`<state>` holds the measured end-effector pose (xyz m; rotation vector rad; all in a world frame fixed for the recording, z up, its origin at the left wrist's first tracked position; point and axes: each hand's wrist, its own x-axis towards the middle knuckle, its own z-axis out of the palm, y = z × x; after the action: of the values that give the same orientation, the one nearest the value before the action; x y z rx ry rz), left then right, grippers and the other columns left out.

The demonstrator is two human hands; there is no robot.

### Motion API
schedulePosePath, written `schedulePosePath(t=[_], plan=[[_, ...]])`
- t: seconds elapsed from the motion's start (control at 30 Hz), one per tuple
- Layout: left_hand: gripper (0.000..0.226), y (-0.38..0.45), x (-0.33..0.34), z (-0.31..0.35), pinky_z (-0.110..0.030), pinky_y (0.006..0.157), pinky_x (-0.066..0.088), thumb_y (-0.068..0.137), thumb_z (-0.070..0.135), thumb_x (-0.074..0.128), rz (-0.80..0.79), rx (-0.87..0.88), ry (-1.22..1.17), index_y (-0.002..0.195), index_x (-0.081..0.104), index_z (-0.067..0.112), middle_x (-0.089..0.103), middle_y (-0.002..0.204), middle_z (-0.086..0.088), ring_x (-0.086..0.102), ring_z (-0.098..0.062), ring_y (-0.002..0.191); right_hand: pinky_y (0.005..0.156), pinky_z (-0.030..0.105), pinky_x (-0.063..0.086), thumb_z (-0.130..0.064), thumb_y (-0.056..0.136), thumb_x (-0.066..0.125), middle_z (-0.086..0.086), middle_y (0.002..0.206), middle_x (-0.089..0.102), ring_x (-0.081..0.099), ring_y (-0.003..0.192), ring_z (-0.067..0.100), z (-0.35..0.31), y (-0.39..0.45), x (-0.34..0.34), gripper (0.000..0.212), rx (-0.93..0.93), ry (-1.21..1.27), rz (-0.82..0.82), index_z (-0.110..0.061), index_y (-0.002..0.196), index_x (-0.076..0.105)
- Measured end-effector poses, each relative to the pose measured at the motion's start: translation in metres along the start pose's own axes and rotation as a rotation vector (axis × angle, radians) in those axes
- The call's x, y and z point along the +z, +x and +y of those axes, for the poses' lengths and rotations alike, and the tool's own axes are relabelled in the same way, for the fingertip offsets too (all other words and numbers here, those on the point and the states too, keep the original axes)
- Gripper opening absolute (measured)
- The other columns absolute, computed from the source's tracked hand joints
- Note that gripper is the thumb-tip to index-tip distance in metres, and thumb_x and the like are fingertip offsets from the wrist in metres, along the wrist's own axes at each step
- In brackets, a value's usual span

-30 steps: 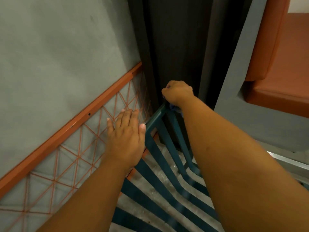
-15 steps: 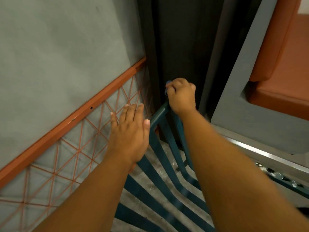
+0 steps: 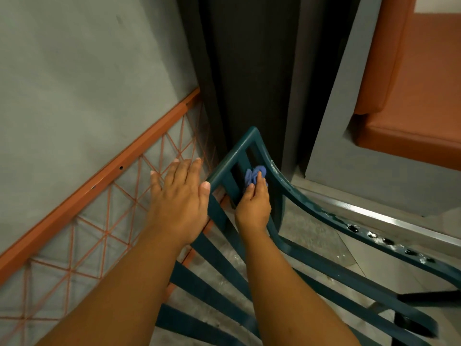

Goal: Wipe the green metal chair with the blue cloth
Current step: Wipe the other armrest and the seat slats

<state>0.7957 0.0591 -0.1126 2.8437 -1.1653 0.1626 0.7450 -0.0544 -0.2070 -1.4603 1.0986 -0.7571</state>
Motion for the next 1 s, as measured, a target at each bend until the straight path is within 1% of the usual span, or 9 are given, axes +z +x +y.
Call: schedulePosePath(t=[0.1, 0.3, 0.5, 0.57, 0.63, 0.77, 0.87, 0.93, 1.0], plan=[[0.057, 0.000, 0.001, 0.000, -0.052, 0.117, 0.000, 0.099, 0.040, 0.011, -0.009, 0.001, -0.007, 0.152, 0.009, 0.019, 0.017, 0.158, -0.003, 0.004, -0.019, 0.147, 0.102, 0.029, 0.034, -0.023, 0.104, 0.034, 0.009, 0.145, 0.045, 0.045, 0.130, 0.025, -0.021, 0.011, -0.002, 0.042, 0.206, 0.016, -0.018, -0.021, 0.146, 0.037], [0.064, 0.000, 0.000, 0.000, -0.053, 0.116, 0.003, 0.093, 0.043, 0.001, 0.008, 0.028, 0.013, 0.151, 0.013, 0.019, 0.021, 0.157, -0.003, 0.008, -0.020, 0.147, 0.115, 0.025, 0.025, -0.020, 0.102, 0.041, 0.001, 0.151, 0.040, 0.035, 0.140, 0.015, -0.026, -0.004, 0.000, 0.044, -0.191, 0.042, -0.046, -0.021, 0.146, 0.038], [0.059, 0.000, -0.002, -0.002, -0.050, 0.117, -0.001, 0.097, 0.041, 0.008, -0.017, 0.001, -0.027, 0.152, 0.013, 0.019, 0.016, 0.159, -0.003, 0.006, -0.019, 0.147, 0.092, 0.028, 0.042, -0.020, 0.103, 0.039, 0.013, 0.131, 0.056, 0.054, 0.117, 0.030, 0.023, 0.022, -0.039, 0.038, 0.203, -0.217, -0.209, -0.016, 0.139, 0.047], [0.058, -0.002, -0.003, 0.000, -0.050, 0.117, -0.001, 0.098, 0.041, 0.009, -0.023, 0.005, -0.027, 0.152, 0.013, 0.019, 0.014, 0.159, -0.003, 0.005, -0.019, 0.147, 0.099, 0.036, 0.045, -0.023, 0.103, 0.039, 0.011, 0.125, 0.058, 0.056, 0.114, 0.031, 0.029, 0.030, -0.053, 0.034, 0.327, -0.050, -0.180, -0.014, 0.133, 0.052], [0.058, -0.002, -0.004, 0.000, -0.052, 0.117, -0.002, 0.098, 0.041, 0.009, -0.038, -0.015, -0.010, 0.152, 0.013, 0.020, 0.012, 0.159, -0.004, 0.005, -0.021, 0.147, 0.095, 0.047, 0.050, -0.030, 0.102, 0.040, 0.011, 0.116, 0.063, 0.061, 0.106, 0.033, 0.032, 0.032, -0.067, 0.033, 0.510, 0.234, -0.125, -0.014, 0.126, 0.056], [0.059, 0.005, -0.009, 0.006, -0.055, 0.116, 0.001, 0.098, 0.044, 0.009, -0.066, 0.004, 0.068, 0.152, 0.010, 0.020, 0.009, 0.159, -0.007, 0.005, -0.023, 0.147, 0.084, 0.045, 0.054, -0.039, 0.098, 0.044, 0.018, 0.104, 0.070, 0.066, 0.095, 0.033, 0.019, 0.033, -0.091, 0.041, 0.711, 0.867, -0.267, -0.007, 0.111, 0.066], [0.057, 0.028, -0.011, 0.024, -0.052, 0.116, 0.002, 0.100, 0.041, 0.015, -0.036, 0.098, 0.029, 0.152, 0.011, 0.019, 0.009, 0.159, -0.006, 0.007, -0.023, 0.146, 0.084, 0.044, 0.056, -0.025, 0.097, 0.050, 0.018, 0.117, 0.064, 0.066, 0.099, 0.031, -0.009, 0.034, -0.096, 0.033, 0.567, 1.025, -0.310, -0.011, 0.127, 0.054], [0.055, 0.044, -0.008, 0.036, -0.051, 0.116, 0.002, 0.101, 0.039, 0.018, -0.044, 0.152, 0.012, 0.152, 0.012, 0.019, 0.009, 0.159, -0.005, 0.006, -0.022, 0.147, 0.080, 0.043, 0.057, -0.016, 0.098, 0.050, 0.015, 0.115, 0.064, 0.067, 0.096, 0.028, -0.027, 0.037, -0.094, 0.029, 0.400, 0.883, -0.230, -0.019, 0.127, 0.052], [0.055, 0.055, -0.002, 0.042, -0.051, 0.116, 0.003, 0.101, 0.039, 0.019, -0.056, 0.178, 0.023, 0.152, 0.013, 0.019, 0.009, 0.159, -0.005, 0.006, -0.022, 0.147, 0.089, 0.047, 0.055, -0.011, 0.098, 0.048, 0.010, 0.113, 0.064, 0.065, 0.099, 0.026, -0.042, 0.043, -0.092, 0.030, 0.225, 0.744, -0.134, -0.023, 0.125, 0.053]])
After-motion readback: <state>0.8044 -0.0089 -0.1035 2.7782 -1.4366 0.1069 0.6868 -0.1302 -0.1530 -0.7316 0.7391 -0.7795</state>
